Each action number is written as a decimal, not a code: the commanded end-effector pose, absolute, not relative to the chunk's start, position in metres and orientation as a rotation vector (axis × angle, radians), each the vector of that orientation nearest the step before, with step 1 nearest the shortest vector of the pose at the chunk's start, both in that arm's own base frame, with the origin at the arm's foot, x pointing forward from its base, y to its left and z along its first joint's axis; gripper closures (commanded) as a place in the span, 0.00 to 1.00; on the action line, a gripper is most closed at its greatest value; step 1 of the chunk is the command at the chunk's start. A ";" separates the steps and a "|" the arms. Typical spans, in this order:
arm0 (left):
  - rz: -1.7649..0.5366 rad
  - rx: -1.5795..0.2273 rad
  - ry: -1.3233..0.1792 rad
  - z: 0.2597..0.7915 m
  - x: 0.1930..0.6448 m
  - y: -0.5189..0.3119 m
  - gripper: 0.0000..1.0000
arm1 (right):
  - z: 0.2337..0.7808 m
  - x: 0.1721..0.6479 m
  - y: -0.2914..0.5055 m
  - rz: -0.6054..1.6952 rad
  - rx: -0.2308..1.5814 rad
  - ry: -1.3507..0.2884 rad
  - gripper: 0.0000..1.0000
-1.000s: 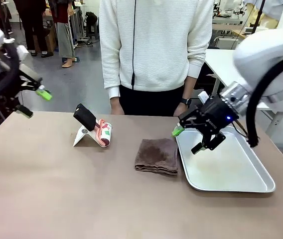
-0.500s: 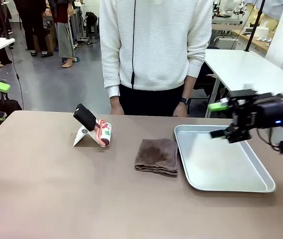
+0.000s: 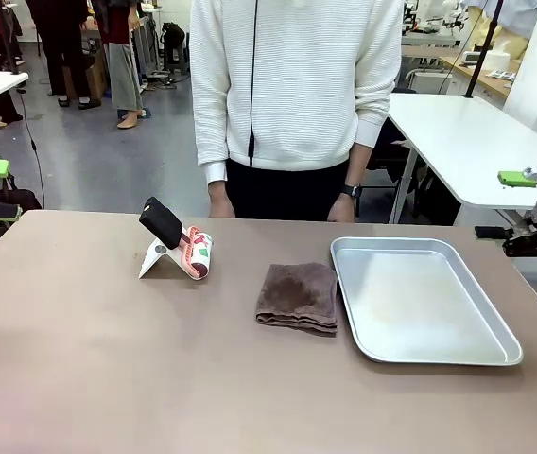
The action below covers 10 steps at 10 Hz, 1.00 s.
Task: Clean the surface of the table.
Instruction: Return the Lint Roller and towel to their original positions.
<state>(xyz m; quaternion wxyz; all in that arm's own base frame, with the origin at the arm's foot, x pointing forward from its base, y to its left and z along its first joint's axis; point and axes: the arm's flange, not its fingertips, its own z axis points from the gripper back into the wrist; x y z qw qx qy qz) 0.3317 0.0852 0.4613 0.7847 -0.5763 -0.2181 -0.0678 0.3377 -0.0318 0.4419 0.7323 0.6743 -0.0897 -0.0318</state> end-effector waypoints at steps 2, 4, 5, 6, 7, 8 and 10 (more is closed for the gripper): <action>-0.135 -1.207 -0.416 0.468 0.321 0.086 0.00 | 0.447 0.339 -0.016 -0.056 1.472 -0.167 0.00; -0.135 -1.207 -0.416 0.468 0.321 0.086 0.00 | 0.447 0.339 -0.016 -0.056 1.472 -0.167 0.00; -0.135 -1.207 -0.416 0.468 0.321 0.086 0.00 | 0.447 0.339 -0.016 -0.056 1.472 -0.167 0.00; -0.135 -1.207 -0.416 0.468 0.321 0.086 0.00 | 0.447 0.339 -0.016 -0.056 1.472 -0.167 0.00; -0.135 -1.207 -0.416 0.468 0.321 0.086 0.00 | 0.447 0.339 -0.016 -0.056 1.472 -0.167 0.00; -0.135 -1.207 -0.416 0.468 0.321 0.086 0.00 | 0.447 0.339 -0.016 -0.056 1.472 -0.167 0.00; -0.135 -1.207 -0.416 0.468 0.321 0.086 0.00 | 0.447 0.339 -0.016 -0.056 1.472 -0.167 0.00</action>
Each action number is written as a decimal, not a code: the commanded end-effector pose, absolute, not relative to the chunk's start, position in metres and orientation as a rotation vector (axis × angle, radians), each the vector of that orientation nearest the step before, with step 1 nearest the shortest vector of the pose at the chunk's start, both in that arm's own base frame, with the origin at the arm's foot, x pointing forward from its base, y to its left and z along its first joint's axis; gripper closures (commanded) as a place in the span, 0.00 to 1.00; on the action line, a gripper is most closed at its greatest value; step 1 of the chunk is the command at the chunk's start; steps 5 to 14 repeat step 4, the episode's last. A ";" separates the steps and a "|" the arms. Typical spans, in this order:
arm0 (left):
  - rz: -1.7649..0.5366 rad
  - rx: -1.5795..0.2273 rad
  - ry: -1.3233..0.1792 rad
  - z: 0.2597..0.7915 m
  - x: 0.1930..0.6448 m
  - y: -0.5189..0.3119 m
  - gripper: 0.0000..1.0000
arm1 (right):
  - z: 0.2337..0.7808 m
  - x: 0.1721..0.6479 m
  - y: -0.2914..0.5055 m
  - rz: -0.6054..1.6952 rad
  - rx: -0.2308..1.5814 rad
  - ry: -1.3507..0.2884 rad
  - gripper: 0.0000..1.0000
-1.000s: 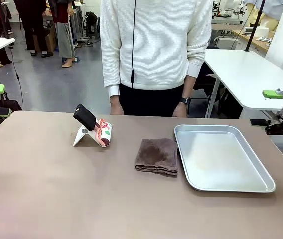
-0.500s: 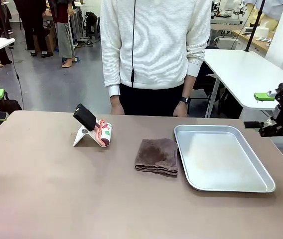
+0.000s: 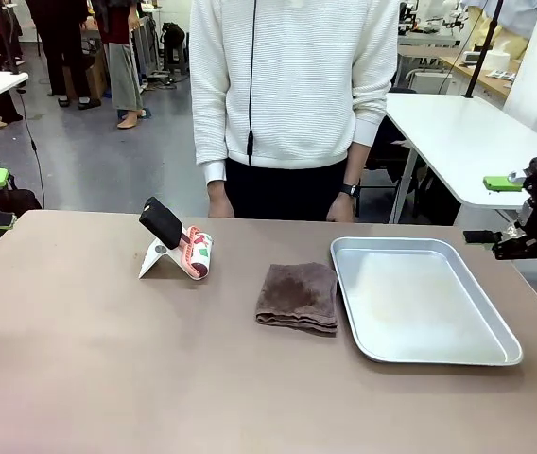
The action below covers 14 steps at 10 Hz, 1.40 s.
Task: Clean the surface of the table.
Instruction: Return the Lint Roller and towel to their original positions.
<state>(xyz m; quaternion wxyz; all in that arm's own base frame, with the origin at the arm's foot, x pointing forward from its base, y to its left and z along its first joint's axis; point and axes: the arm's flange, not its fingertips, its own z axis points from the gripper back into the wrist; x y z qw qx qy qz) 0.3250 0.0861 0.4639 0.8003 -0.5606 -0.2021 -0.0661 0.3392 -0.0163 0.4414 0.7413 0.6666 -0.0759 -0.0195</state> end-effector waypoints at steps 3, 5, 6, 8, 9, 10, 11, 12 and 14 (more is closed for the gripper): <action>-0.135 -1.207 -0.416 0.468 0.321 0.086 0.00 | 0.447 0.339 -0.016 -0.056 1.472 -0.167 0.00; -0.135 -1.207 -0.416 0.468 0.321 0.086 0.00 | 0.447 0.339 -0.016 -0.056 1.472 -0.167 0.00; -0.135 -1.207 -0.416 0.468 0.321 0.086 0.00 | 0.447 0.339 -0.016 -0.056 1.472 -0.167 0.00; -0.135 -1.207 -0.416 0.468 0.321 0.086 0.00 | 0.447 0.339 -0.016 -0.056 1.472 -0.167 0.00; -0.135 -1.207 -0.416 0.468 0.321 0.086 0.00 | 0.447 0.339 -0.016 -0.056 1.472 -0.167 0.00; -0.135 -1.207 -0.416 0.468 0.321 0.086 0.00 | 0.447 0.339 -0.016 -0.056 1.472 -0.167 0.00; -0.135 -1.207 -0.416 0.468 0.321 0.086 0.00 | 0.447 0.339 -0.016 -0.056 1.472 -0.167 0.00; -0.135 -1.207 -0.416 0.468 0.321 0.086 0.00 | 0.447 0.339 -0.016 -0.056 1.472 -0.167 0.00; -0.135 -1.207 -0.416 0.468 0.321 0.086 0.00 | 0.447 0.339 -0.016 -0.056 1.472 -0.167 0.00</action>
